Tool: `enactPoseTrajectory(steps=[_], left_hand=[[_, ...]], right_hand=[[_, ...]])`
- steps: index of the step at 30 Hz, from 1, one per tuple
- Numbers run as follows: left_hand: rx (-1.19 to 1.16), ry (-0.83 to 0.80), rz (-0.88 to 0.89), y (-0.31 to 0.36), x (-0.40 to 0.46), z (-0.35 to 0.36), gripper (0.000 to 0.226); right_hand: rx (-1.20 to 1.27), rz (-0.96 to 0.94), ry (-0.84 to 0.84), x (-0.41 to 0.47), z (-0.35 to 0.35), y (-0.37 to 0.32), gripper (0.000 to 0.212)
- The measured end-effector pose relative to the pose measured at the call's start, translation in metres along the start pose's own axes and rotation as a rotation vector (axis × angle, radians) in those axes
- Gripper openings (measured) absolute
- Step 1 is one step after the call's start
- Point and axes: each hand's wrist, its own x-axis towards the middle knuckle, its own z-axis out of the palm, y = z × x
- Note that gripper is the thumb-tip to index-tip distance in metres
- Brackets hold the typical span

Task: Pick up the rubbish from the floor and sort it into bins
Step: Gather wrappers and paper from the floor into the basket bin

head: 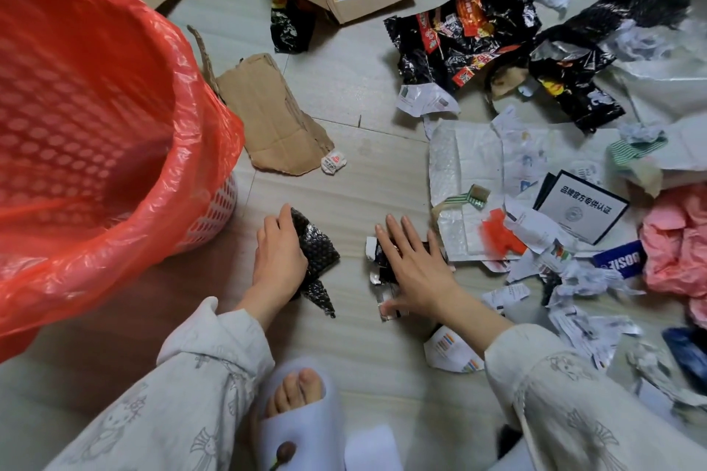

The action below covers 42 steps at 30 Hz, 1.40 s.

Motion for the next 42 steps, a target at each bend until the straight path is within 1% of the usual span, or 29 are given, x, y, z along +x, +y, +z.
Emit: enactPoseTrajectory(steps=[2,4,7,9,11,12,14,16,18,22,24,25,27,30,32,34,37,40,41,42], left_hand=[[0.003,-0.004,-0.012,0.003,-0.002,0.000,0.065],[0.009,-0.028,-0.029,0.006,-0.003,0.000,0.065],[0.022,-0.086,-0.049,0.013,-0.010,-0.001,0.065],[0.010,-0.101,-0.041,0.017,-0.015,-0.004,0.069],[-0.004,-0.087,0.013,0.023,-0.018,-0.013,0.068],[-0.014,-0.073,0.055,0.029,-0.018,-0.021,0.063],[-0.035,-0.022,0.137,0.049,-0.014,-0.044,0.051],[-0.064,0.046,0.222,0.078,-0.008,-0.075,0.046],[-0.073,0.130,0.317,0.108,-0.008,-0.113,0.042],[-0.050,0.306,0.438,0.144,-0.014,-0.186,0.039],[-0.128,0.382,0.458,0.143,-0.020,-0.216,0.041],[-0.201,0.430,0.441,0.137,-0.025,-0.231,0.040],[-0.357,0.548,0.324,0.115,-0.034,-0.256,0.038],[-0.543,0.754,0.135,0.064,-0.043,-0.279,0.036],[-0.601,0.820,0.024,0.029,-0.045,-0.285,0.036],[-0.619,0.797,-0.081,-0.001,-0.041,-0.282,0.035],[-0.591,0.693,-0.207,-0.037,-0.033,-0.266,0.034],[-0.605,0.587,-0.339,-0.057,-0.008,-0.255,0.035],[-0.609,0.517,-0.373,-0.062,0.003,-0.252,0.037],[-0.602,0.415,-0.382,-0.067,0.015,-0.247,0.042]], right_hand=[[0.056,0.026,0.017,-0.002,0.000,-0.007,0.116],[0.033,0.053,0.108,-0.003,0.002,-0.009,0.101],[0.025,0.082,0.277,-0.006,0.011,-0.009,0.055],[0.115,0.046,0.243,-0.005,0.009,-0.010,0.038],[0.158,0.069,0.241,-0.005,-0.001,-0.007,0.032],[0.217,0.089,0.250,-0.006,-0.009,-0.002,0.031],[0.458,0.179,0.269,-0.009,-0.036,0.008,0.029],[0.684,0.276,0.378,-0.013,-0.078,0.015,0.029],[0.831,0.327,0.494,-0.021,-0.123,0.018,0.029],[0.994,0.278,0.678,-0.041,-0.194,0.005,0.023],[1.015,0.231,0.743,-0.047,-0.213,-0.010,0.020],[1.013,0.205,0.771,-0.048,-0.223,-0.021,0.017],[1.005,0.154,0.796,-0.047,-0.240,-0.045,0.012],[0.998,0.056,0.791,-0.043,-0.259,-0.091,0.014],[0.976,-0.027,0.808,-0.040,-0.266,-0.122,0.024],[0.981,-0.107,0.817,-0.034,-0.268,-0.148,0.030],[0.870,-0.151,0.803,-0.017,-0.272,-0.180,0.034],[0.733,-0.234,0.673,0.003,-0.274,-0.195,0.033],[0.673,-0.232,0.614,0.010,-0.272,-0.195,0.031],[0.601,-0.210,0.569,0.015,-0.270,-0.194,0.029]])
